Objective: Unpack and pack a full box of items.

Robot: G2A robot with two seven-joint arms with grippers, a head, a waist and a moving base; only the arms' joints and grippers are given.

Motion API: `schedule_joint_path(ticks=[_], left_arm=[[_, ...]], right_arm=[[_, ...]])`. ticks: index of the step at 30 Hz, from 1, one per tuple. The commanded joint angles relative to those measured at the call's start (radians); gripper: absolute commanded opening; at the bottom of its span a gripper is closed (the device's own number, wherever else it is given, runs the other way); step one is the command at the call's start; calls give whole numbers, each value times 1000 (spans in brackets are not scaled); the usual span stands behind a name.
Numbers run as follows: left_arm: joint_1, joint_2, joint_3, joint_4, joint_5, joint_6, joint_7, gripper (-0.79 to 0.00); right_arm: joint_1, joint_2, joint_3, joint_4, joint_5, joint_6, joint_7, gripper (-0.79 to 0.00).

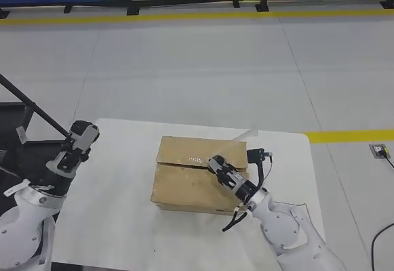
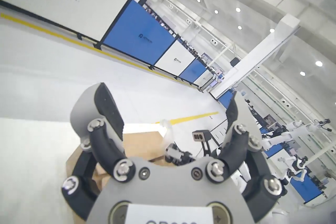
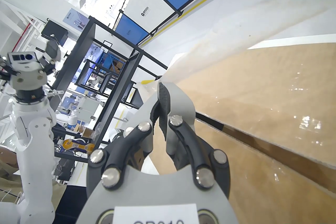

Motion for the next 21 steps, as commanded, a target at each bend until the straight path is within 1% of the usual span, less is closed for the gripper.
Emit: schedule_joint_path(ticks=[1,7,9,11,15,18,21], left_arm=[[27,2,-15,1,-1,-11,-22,0],[27,2,-15,1,-1,-11,-22,0],[27,2,-15,1,-1,-11,-22,0],[27,2,-15,1,-1,-11,-22,0],[29,1,-11,0,-3,-8,-15,0],[39,1,26,-11,3,11,-11,0],[45,4,62,-5,11,1,-49,0]], right_arm=[[0,0,0,0,1,0,0,-785],[0,0,0,0,1,0,0,-785],[-13,-2,-3,-5,26,-1,-9,-785],[-22,-6,-11,-17,46,19,-33,-785],[-42,-15,-48,-56,38,73,-70,-785],[-57,-22,-84,-84,22,110,-99,-785],[-64,-31,-118,-96,9,135,-133,-785]])
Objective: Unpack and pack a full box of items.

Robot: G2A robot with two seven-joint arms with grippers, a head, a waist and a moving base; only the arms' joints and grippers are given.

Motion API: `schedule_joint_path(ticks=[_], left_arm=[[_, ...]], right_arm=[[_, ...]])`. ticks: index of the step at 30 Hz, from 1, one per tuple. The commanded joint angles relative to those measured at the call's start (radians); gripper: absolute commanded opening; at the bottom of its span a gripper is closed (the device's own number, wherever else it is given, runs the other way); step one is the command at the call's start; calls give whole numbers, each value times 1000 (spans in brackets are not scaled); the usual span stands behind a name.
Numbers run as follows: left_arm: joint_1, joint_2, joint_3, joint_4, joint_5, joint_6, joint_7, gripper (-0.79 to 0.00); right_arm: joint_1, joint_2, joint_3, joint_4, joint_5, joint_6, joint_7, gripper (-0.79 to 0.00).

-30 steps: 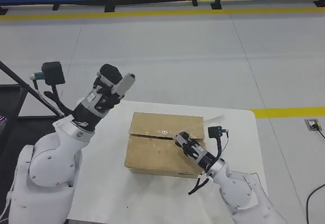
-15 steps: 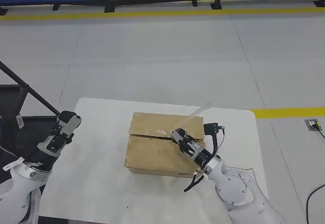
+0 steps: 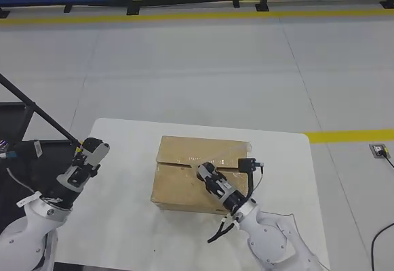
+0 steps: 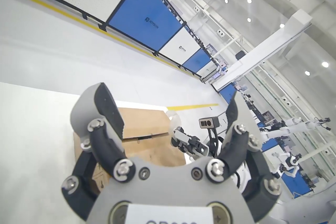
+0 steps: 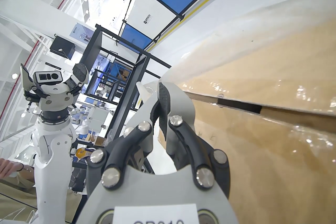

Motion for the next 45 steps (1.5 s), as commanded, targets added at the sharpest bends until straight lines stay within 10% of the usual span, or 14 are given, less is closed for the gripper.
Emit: schedule_joint_path(ticks=[1,5,7,22,45], left_arm=[[4,2,24,7,5,-5,-20,0],[6,2,46,24,-12,1,-7,0],[6,3,46,27,-15,1,0,0],[39,13,42,44,-94,37,-27,0],[-8,20,93,149,-301,236,-145,0]], right_arm=[[0,-7,-25,-1,-5,23,-20,-785],[27,-27,-79,14,-20,133,-72,-739],[47,-37,-105,23,-12,163,-75,-12],[127,-74,-184,21,-55,299,18,0],[107,-81,-127,66,43,-46,11,0]])
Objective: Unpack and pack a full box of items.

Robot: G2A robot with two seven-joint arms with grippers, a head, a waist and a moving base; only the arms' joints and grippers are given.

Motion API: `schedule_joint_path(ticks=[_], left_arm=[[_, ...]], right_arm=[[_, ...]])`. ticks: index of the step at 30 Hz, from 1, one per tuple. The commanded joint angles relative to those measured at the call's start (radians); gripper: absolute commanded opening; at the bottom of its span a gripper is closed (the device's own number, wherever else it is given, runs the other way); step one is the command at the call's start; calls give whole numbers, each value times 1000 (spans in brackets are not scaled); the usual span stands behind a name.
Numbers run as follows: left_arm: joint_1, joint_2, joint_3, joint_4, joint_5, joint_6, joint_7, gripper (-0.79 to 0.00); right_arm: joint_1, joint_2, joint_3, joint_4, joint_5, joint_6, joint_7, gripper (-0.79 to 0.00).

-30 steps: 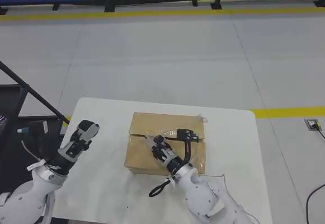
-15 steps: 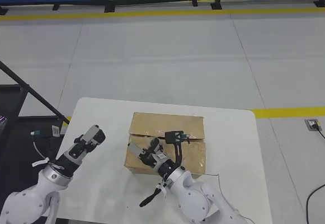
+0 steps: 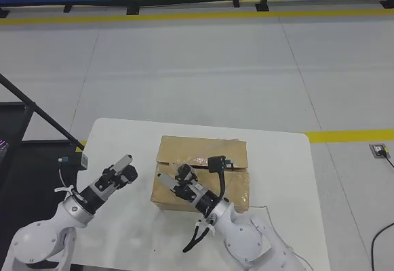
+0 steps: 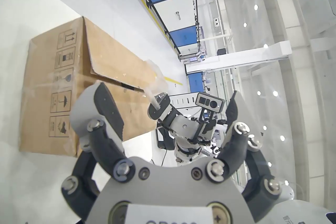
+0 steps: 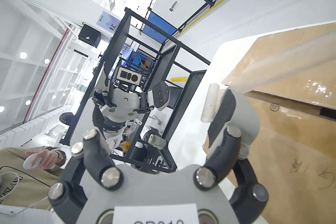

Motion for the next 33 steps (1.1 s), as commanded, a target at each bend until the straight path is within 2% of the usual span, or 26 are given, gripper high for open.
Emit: schedule_joint_path(ticks=[1,4,10,21,25,27,31,33], left_arm=[[0,0,0,0,0,0,0,0],[2,0,29,-3,34,20,14,0],[-46,1,104,26,59,78,2,0],[-129,-7,198,104,-35,92,0,-3],[-140,-7,216,119,-30,88,2,-249],[-145,-6,222,126,-27,90,3,-259],[-151,-5,232,135,-27,92,2,-332],[-154,-5,236,138,-26,92,-2,-394]], right_arm=[[0,0,0,0,0,0,0,0],[-6,0,-1,-6,1,-9,-1,0],[-35,1,12,-21,-4,-78,-21,0],[-26,-4,23,-5,29,-111,29,0],[-30,-5,26,-6,26,-115,30,0],[-33,-5,29,-8,24,-117,31,0],[-38,-6,34,-9,23,-119,36,0],[-39,-6,37,-9,25,-122,40,0]])
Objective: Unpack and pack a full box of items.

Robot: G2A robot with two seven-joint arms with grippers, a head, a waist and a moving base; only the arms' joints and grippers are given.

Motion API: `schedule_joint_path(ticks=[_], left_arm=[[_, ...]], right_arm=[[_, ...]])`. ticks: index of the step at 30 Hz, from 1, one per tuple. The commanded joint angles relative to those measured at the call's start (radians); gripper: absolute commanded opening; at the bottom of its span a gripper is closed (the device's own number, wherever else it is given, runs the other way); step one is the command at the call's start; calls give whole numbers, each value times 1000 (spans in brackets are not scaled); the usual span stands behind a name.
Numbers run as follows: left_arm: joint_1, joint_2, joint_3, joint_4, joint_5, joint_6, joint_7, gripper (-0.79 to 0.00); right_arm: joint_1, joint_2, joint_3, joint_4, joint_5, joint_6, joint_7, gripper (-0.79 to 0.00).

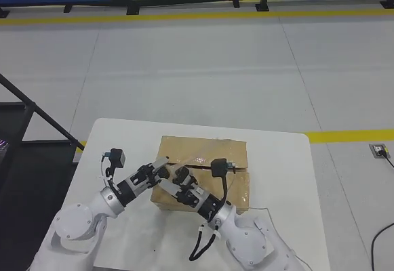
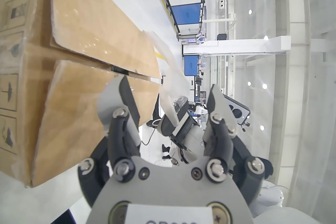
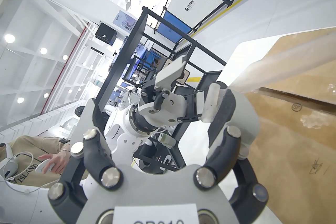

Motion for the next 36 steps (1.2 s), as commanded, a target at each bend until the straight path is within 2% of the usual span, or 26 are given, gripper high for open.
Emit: schedule_joint_path(ticks=[1,4,8,10,11,12,14,15,18,23,25,26,36], left_arm=[[-3,1,5,2,1,-1,-8,-400],[-6,2,10,6,0,-1,-11,-394],[-13,3,16,12,-9,-3,-19,-437],[-16,4,20,14,-10,-3,-19,-489],[-17,4,22,14,-12,-3,-21,-570],[-18,4,24,15,-10,-4,-21,-597],[-20,5,27,17,-12,-3,-21,-606],[-21,5,29,17,-11,-2,-22,-650],[-24,6,32,18,-9,-2,-21,-650],[-23,9,30,17,-4,-4,-21,-693],[-20,10,25,14,-5,-6,-21,-720],[-18,11,23,12,-3,-6,-22,-785],[8,23,-19,-11,-5,-33,-49,-785]], right_arm=[[-1,0,3,1,1,-2,3,0],[-1,-1,5,3,3,-5,9,0],[0,-2,9,6,7,-8,15,0],[-1,-3,12,7,8,-11,17,0],[-1,-3,13,8,8,-13,18,0],[-2,-3,14,8,7,-14,19,0],[-4,-3,16,7,8,-15,19,0],[-5,-3,17,7,8,-16,20,0],[-6,-4,20,7,10,-16,24,0],[-10,-4,29,9,7,-11,22,0],[-12,-4,33,8,7,-7,18,0],[-14,-5,35,8,7,-3,17,0],[-17,-6,65,6,38,114,37,0]])
